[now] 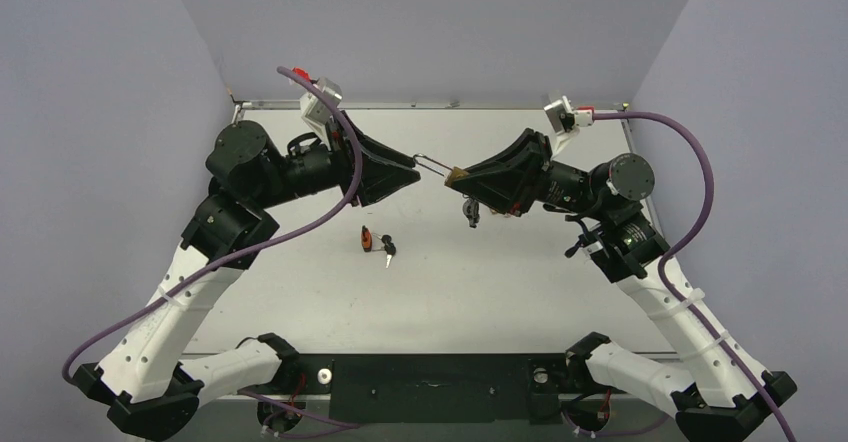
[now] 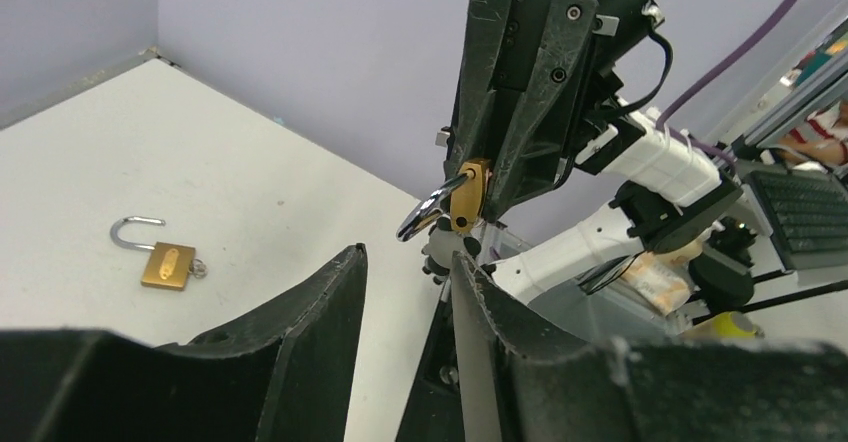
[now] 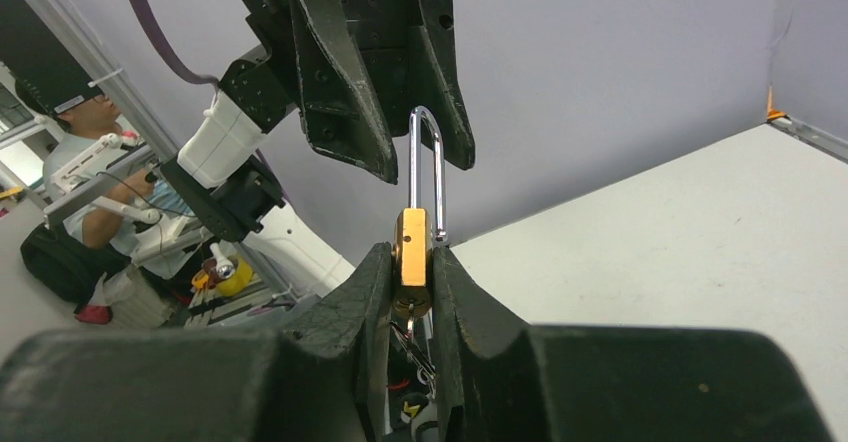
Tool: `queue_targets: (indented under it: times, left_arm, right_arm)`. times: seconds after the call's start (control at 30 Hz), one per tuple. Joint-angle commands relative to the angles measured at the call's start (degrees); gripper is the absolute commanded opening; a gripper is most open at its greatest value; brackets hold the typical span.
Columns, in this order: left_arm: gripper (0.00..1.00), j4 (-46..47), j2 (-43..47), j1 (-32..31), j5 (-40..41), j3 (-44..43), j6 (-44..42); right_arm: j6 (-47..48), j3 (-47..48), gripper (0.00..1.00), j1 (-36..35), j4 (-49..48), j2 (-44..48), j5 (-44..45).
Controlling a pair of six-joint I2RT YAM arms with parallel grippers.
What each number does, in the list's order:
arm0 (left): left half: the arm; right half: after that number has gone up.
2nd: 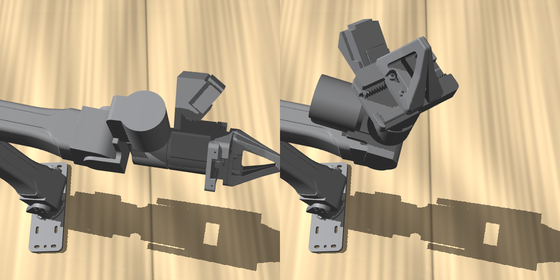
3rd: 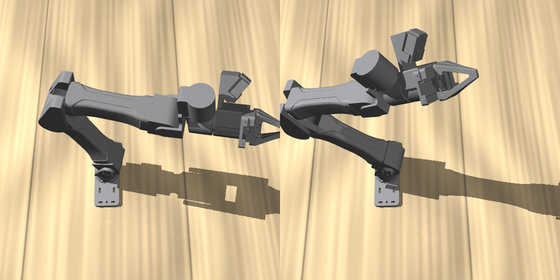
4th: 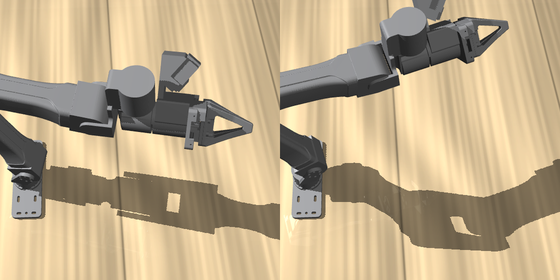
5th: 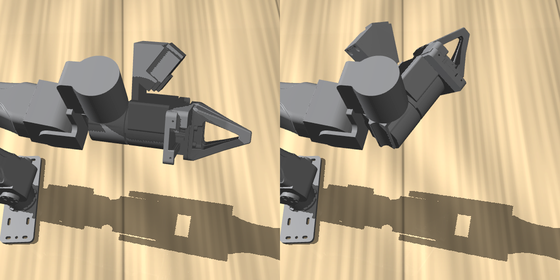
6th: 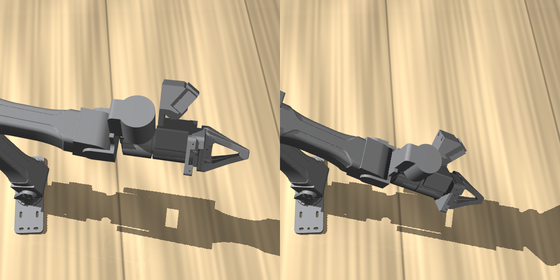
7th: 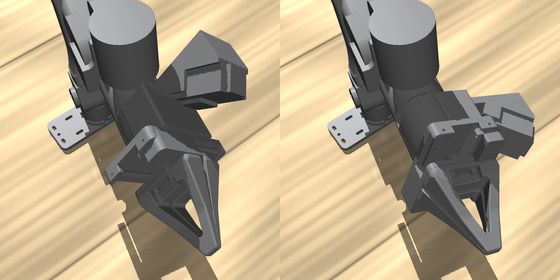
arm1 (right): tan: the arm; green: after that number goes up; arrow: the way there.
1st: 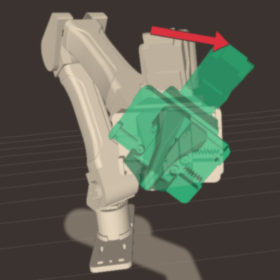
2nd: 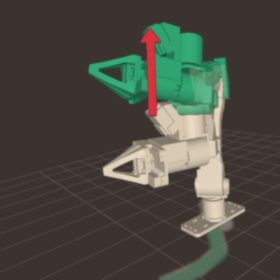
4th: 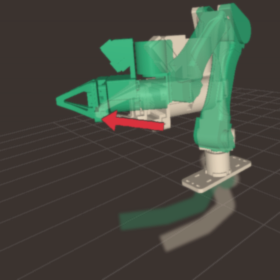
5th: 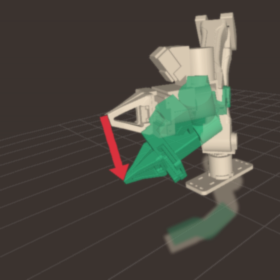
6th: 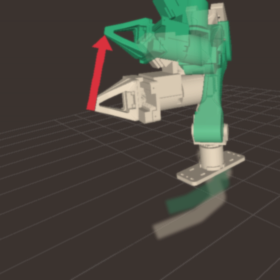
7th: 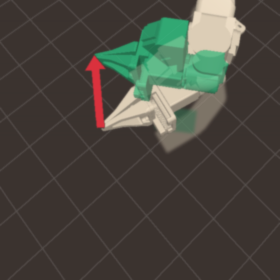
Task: Lock with the key
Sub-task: Lock the lock.
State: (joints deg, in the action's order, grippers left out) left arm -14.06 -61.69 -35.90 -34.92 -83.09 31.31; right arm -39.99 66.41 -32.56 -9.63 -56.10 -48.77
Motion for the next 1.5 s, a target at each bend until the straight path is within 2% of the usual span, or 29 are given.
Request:
queue_targets:
  times: [0.0, 0.17, 0.7, 1.13, 1.23, 1.47]
  left_arm:
    - [0.35, -2.1, 0.5, 0.3, -4.9, -1.9, -8.6]
    - [0.35, -3.8, -1.8, 0.3, -7.1, -4.0, -11.0]
    - [0.34, 0.0, -2.2, 0.4, -12.9, -4.4, -10.4]
    - [0.11, -2.2, -2.3, 0.3, -12.7, -4.3, -10.6]
    - [0.01, -1.7, -2.1, 0.3, -12.5, -4.0, -10.4]
    - [0.00, 2.0, -1.9, 0.3, -13.9, -2.4, -8.0]
  right_arm:
    - [0.1, 0.0, 0.00, 0.2, -0.7, 1.7, -2.8]
    - [0.6, 0.0, 0.00, 0.0, 0.7, 2.4, -3.8]
    - [5.2, 1.6, 0.00, 0.2, 7.7, 2.9, -2.4]
    - [5.3, 2.2, 0.00, 0.7, 8.3, 3.8, -1.4]
    - [5.0, 2.1, 0.00, 0.6, 8.4, 3.8, -1.5]
    - [5.1, 1.7, 0.00, 0.3, 8.7, 3.7, -1.6]
